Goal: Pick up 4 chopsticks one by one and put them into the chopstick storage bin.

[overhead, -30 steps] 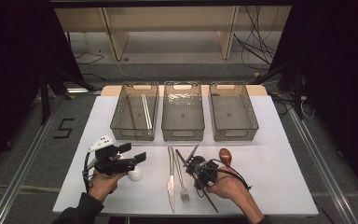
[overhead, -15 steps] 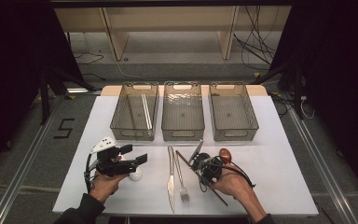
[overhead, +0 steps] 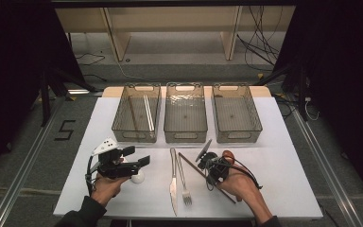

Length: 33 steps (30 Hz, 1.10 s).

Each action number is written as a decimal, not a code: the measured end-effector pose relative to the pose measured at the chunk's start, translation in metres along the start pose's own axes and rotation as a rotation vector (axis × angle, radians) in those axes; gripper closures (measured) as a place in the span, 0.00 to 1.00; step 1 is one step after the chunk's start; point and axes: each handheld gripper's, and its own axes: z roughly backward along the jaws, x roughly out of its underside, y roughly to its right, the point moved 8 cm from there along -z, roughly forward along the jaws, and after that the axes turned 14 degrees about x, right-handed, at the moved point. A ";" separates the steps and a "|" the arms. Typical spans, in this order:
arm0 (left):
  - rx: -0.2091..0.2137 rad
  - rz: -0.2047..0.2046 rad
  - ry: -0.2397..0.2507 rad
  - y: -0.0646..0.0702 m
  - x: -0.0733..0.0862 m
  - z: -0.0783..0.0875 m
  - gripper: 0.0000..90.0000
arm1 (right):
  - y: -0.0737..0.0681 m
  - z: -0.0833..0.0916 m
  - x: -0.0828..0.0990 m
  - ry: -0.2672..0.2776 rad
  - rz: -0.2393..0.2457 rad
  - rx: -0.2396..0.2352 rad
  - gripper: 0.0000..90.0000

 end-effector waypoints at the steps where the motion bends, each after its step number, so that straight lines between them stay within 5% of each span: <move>1: 0.001 -0.001 -0.004 -0.001 0.001 0.000 0.20 | 0.002 0.000 0.001 0.001 -0.002 -0.002 0.95; 10: 0.006 0.005 -0.005 -0.001 0.002 -0.001 0.20 | 0.005 0.003 0.002 0.023 -0.029 -0.059 0.95; 18: 0.010 0.013 0.000 -0.002 0.001 -0.001 0.20 | 0.014 0.005 0.004 0.040 -0.045 -0.046 0.95; 24: 0.018 0.027 -0.011 -0.002 0.003 -0.003 0.20 | 0.019 0.017 0.002 0.100 -0.051 -0.051 0.95; 33: 0.060 0.057 -0.012 0.007 0.005 -0.011 0.20 | 0.022 0.038 -0.011 0.263 -0.104 -0.081 0.95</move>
